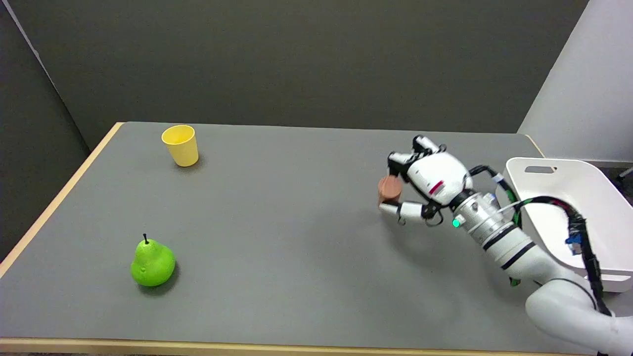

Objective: Place the wooden cylinder in the white box.

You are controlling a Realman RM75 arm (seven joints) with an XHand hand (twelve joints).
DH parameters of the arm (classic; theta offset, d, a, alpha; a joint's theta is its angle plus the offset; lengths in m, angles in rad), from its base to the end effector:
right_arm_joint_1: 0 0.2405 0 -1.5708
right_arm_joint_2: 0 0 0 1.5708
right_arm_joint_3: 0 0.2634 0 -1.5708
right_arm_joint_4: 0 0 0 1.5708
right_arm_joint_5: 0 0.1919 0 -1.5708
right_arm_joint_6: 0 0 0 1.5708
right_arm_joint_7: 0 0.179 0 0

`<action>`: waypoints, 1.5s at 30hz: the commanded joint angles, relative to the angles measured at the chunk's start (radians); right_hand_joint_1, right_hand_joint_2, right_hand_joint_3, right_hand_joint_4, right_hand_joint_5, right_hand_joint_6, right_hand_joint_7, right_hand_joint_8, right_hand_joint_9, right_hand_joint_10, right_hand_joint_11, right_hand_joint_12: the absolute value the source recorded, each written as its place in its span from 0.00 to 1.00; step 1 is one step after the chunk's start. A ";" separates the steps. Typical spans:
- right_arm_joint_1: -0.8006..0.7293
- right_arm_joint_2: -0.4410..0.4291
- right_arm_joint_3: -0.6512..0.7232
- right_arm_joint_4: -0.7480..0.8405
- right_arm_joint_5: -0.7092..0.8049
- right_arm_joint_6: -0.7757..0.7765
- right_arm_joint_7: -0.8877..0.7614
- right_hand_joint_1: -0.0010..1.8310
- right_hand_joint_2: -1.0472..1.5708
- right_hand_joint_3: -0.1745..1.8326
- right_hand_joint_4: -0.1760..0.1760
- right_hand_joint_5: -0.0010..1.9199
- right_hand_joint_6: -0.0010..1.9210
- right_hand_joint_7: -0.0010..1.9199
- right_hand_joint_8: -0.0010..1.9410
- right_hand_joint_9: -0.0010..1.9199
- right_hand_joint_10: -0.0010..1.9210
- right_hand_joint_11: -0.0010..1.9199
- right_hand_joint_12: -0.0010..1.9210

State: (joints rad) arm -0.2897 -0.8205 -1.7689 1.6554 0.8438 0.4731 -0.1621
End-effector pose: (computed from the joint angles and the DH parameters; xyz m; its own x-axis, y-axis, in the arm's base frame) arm -0.2315 -0.2969 0.3570 0.9938 0.1103 0.0142 0.0011 -0.1376 0.9905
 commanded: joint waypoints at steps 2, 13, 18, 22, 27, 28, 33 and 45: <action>-0.044 -0.001 0.352 0.085 0.009 0.035 -0.095 0.53 0.82 0.33 0.24 0.32 0.85 0.31 1.00 0.36 1.00 0.00 1.00; -0.151 -0.020 0.631 0.120 0.015 0.112 -0.095 0.56 0.78 0.34 0.32 0.39 0.76 0.31 1.00 0.37 1.00 0.20 1.00; -0.223 -0.062 0.741 0.126 0.022 0.169 -0.095 0.56 0.77 0.35 0.34 0.41 0.74 0.31 1.00 0.39 1.00 0.26 1.00; -0.273 -0.097 0.828 0.130 0.039 0.207 -0.095 0.56 0.77 0.36 0.36 0.41 0.74 0.31 1.00 0.39 1.00 0.28 1.00; -0.337 -0.145 0.921 0.118 0.065 0.214 -0.095 0.56 0.77 0.35 0.39 0.41 0.73 0.31 1.00 0.40 1.00 0.30 1.00; -0.351 -0.158 0.928 0.113 0.071 0.225 -0.095 0.56 0.77 0.35 0.39 0.41 0.73 0.32 1.00 0.40 1.00 0.30 1.00; -0.391 -0.191 0.933 0.067 0.086 0.276 -0.095 0.56 0.77 0.36 0.40 0.42 0.73 0.33 1.00 0.41 1.00 0.31 1.00; -0.405 -0.207 0.778 -0.070 0.150 0.309 -0.095 0.56 0.77 0.36 0.42 0.42 0.73 0.33 1.00 0.41 1.00 0.31 1.00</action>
State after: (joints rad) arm -0.6221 -0.9738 -0.9356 1.7151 0.9232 0.7114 -0.2541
